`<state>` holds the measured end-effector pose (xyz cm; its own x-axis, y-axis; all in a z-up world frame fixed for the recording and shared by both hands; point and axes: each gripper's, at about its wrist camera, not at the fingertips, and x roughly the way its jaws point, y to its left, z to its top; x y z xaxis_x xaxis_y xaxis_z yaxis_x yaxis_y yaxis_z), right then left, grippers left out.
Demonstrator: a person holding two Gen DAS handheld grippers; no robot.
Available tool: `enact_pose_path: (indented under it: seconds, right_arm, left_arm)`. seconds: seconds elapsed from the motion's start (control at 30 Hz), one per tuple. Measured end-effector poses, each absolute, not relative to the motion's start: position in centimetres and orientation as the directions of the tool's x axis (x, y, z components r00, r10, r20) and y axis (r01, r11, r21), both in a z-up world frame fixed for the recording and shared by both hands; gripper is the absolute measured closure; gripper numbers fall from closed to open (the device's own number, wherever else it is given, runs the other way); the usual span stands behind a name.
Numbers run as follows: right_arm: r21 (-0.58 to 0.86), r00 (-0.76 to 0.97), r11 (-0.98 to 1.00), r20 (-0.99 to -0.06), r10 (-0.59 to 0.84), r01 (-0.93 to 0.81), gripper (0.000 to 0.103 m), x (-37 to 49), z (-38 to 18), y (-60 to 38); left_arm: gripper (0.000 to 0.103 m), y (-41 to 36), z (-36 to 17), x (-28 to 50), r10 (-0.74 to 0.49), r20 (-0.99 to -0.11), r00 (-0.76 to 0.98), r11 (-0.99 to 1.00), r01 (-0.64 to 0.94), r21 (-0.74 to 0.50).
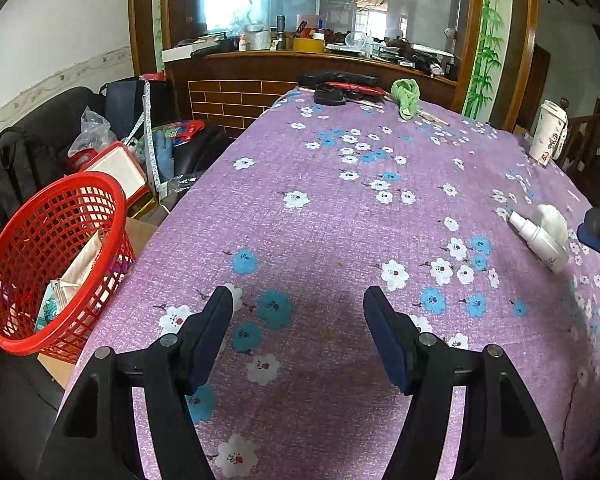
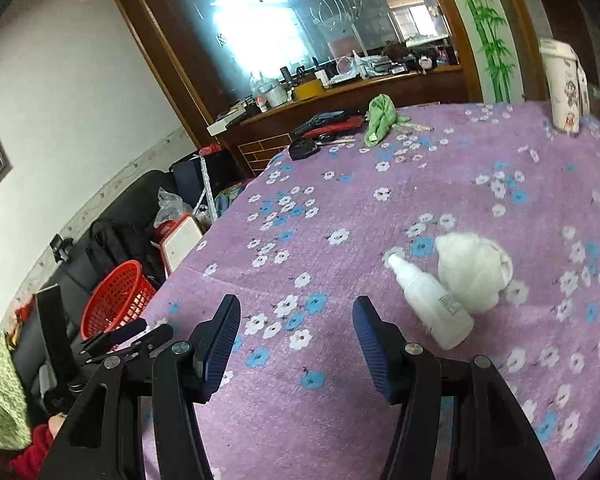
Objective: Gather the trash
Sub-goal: 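Move both open tools back over the table toward the white spray bottle, then grasp the white spray bottle with the left tool while the right tool grasps the white tissue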
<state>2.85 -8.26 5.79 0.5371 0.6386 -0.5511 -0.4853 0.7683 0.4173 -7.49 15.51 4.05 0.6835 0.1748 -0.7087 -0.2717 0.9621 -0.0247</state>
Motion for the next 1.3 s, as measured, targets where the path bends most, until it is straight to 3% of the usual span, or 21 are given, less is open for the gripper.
enact_pose_path:
  seconds: [0.73, 0.97, 1.1, 1.3]
  right_arm:
    - [0.341, 0.686, 0.825, -0.458, 0.565, -0.452, 0.040, 4.4, 7.1, -11.5]
    - [0.409, 0.776, 0.878, -0.457, 0.434, -0.250, 0.040, 6.2, 6.8, -16.4]
    - [0.391, 0.800, 0.919, -0.533, 0.276, -0.056, 0.038, 7.2, 6.1, -18.7]
    - [0.442, 0.694, 0.896, -0.631, 0.346, -0.046, 0.038, 8.8, 4.7, -17.0]
  left_arm:
    - [0.036, 13.8, 4.2, -8.0, 0.143, -0.697, 0.702, 0.982, -0.190, 0.010]
    - [0.036, 11.5, 4.0, -7.9, 0.124, -0.702, 0.701, 0.992, -0.102, 0.072]
    - [0.036, 11.6, 4.0, -7.8, 0.127, -0.704, 0.698, 0.992, -0.106, 0.074]
    - [0.034, 11.9, 4.0, -8.0, 0.141, -0.699, 0.701, 0.989, -0.132, 0.067]
